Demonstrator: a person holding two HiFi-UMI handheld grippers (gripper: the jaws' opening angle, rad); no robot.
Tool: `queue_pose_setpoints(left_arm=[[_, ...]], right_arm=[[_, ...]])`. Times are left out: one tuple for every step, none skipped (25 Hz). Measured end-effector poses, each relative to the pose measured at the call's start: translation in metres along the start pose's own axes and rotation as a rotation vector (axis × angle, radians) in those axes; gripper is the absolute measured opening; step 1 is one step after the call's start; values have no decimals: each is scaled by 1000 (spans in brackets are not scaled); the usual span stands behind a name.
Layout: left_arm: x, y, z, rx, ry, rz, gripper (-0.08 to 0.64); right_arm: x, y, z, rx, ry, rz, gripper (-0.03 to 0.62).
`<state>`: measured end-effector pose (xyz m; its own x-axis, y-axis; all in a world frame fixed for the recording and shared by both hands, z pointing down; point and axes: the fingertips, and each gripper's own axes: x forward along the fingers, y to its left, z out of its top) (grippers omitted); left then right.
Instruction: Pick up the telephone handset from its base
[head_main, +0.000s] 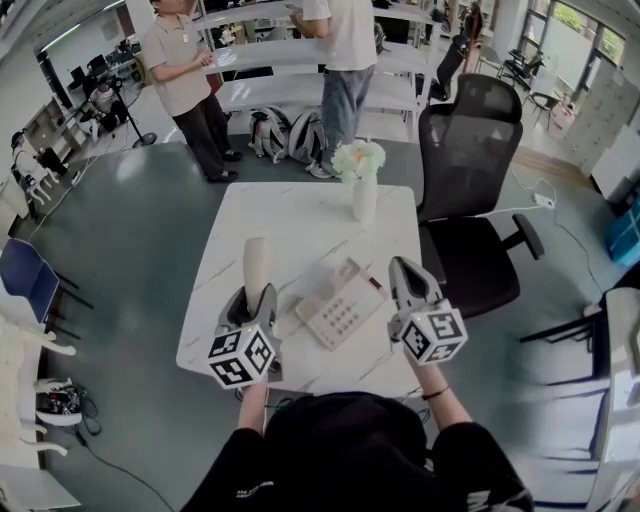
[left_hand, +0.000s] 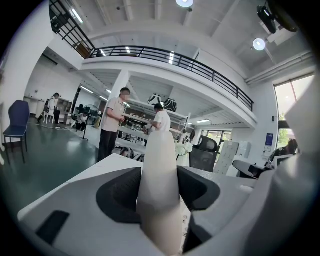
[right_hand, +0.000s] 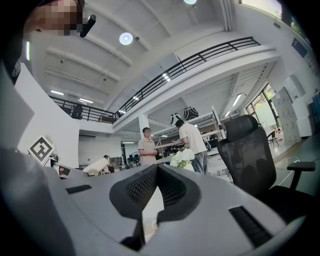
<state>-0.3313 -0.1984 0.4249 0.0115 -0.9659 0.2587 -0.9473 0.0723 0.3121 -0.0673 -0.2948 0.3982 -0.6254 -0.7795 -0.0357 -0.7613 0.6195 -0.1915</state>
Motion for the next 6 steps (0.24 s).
queue_pose_setpoints(left_arm=[[0,0,0,1,0,1,213],[1,0,0,1,0,2,213],[2,0,0,1,0,3,213],[3,1,0,0,1,4,213],[3,1,0,0,1,6,213],[4,2,0,-1,2,7,213]], right_arm=[[0,0,0,0,0,1,-9],[1,-1,0,-1,0,1,-9],[2,-1,0,-1,0,1,-9],[3,-1,0,-1,0,1,-9],[4,-2,-1,0,0,1,-9],[5,-2,-1,0,1,1,-9]])
